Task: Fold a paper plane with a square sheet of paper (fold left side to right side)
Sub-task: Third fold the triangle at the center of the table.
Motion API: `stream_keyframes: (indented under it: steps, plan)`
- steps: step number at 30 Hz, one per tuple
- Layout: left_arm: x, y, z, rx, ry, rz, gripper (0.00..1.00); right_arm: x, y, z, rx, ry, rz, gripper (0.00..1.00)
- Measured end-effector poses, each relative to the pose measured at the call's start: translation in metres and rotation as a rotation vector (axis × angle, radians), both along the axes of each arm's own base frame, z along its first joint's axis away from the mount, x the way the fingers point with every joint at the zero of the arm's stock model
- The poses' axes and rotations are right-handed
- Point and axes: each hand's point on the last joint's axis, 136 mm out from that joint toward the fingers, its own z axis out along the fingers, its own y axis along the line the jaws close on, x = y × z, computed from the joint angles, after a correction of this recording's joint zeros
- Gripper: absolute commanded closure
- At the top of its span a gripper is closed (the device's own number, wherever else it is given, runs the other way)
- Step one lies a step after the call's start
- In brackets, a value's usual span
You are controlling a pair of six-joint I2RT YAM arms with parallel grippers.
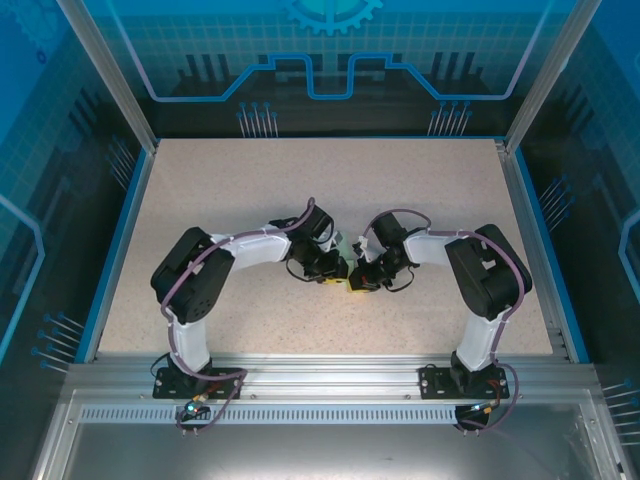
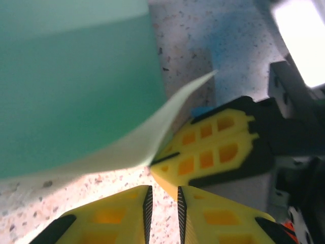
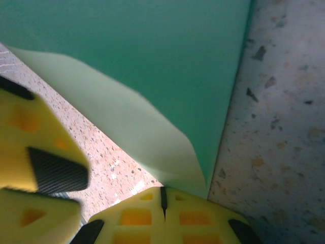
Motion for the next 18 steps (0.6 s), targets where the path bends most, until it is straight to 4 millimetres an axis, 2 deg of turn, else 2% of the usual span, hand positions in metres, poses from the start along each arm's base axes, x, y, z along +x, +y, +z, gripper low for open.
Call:
stream_keyframes:
  steps: [5, 12, 18]
  plan:
    - [-0.001, 0.0, -0.012, 0.018, 0.025, 0.0, 0.77, 0.0, 0.0, 0.0, 0.0, 0.0, 0.0, 1.0]
    - [0.001, -0.001, -0.014, 0.031, 0.041, -0.002, 0.77, 0.0, 0.0, 0.0, -0.004, 0.012, -0.008, 1.0]
    - [0.003, 0.0, -0.014, 0.032, 0.051, 0.001, 0.81, 0.0, 0.0, 0.0, -0.006, 0.015, -0.008, 1.0]
